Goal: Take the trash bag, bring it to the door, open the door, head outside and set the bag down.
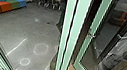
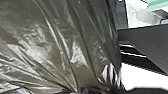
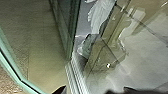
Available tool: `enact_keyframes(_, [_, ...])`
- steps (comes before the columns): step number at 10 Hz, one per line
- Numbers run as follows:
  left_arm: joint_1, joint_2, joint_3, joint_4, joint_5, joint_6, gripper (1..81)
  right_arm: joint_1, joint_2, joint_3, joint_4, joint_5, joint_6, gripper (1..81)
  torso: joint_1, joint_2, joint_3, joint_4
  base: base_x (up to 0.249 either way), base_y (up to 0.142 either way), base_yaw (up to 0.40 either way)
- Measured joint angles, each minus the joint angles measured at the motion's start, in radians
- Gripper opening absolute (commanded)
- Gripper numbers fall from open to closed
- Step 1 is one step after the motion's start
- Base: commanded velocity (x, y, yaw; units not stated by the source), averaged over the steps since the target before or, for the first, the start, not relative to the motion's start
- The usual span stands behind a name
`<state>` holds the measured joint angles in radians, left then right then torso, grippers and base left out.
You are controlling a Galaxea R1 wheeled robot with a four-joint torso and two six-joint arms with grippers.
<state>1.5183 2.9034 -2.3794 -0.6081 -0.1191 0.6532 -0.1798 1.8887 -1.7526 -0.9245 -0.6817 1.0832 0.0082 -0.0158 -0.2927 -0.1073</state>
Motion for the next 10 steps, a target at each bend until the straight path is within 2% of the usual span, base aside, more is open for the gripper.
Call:
enact_keyframes(4, [0.000,0.000,0.000,0.000,0.000,0.000,1.0,0.016,0.053,-0.227,-0.015,0.053,-0.102,81.1,0.000,0.000,0.000,0.000,0.000,0.000,0.000])
enact_keyframes(5, [0.000,0.001,0.000,0.000,0.000,0.000,1.0,0.027,0.079,-0.283,-0.040,0.068,-0.114,81.1,0.000,0.000,0.000,0.000,0.000,0.000,0.000])
enact_keyframes(6, [0.000,0.002,0.000,0.000,0.000,0.000,1.0,0.024,0.107,-0.313,-0.063,0.047,-0.115,81.1,0.000,0.000,0.000,0.000,0.000,0.000,0.000])
enact_keyframes(7, [0.000,0.002,0.000,0.000,0.000,0.000,1.0,0.010,0.138,-0.340,-0.120,0.033,-0.114,81.1,0.000,0.000,0.000,0.000,0.000,0.000,0.000])
enact_keyframes(9, [0.000,0.003,0.000,-0.001,0.000,0.000,1.0,-0.034,0.199,-0.421,-0.203,0.097,-0.107,81.1,-0.002,0.000,0.000,0.000,0.000,0.000,0.000])
enact_keyframes(10, [0.000,0.003,0.000,-0.001,0.001,0.000,1.0,-0.051,0.227,-0.477,-0.216,0.146,-0.105,81.1,-0.002,0.000,0.000,0.000,0.000,0.000,0.000])
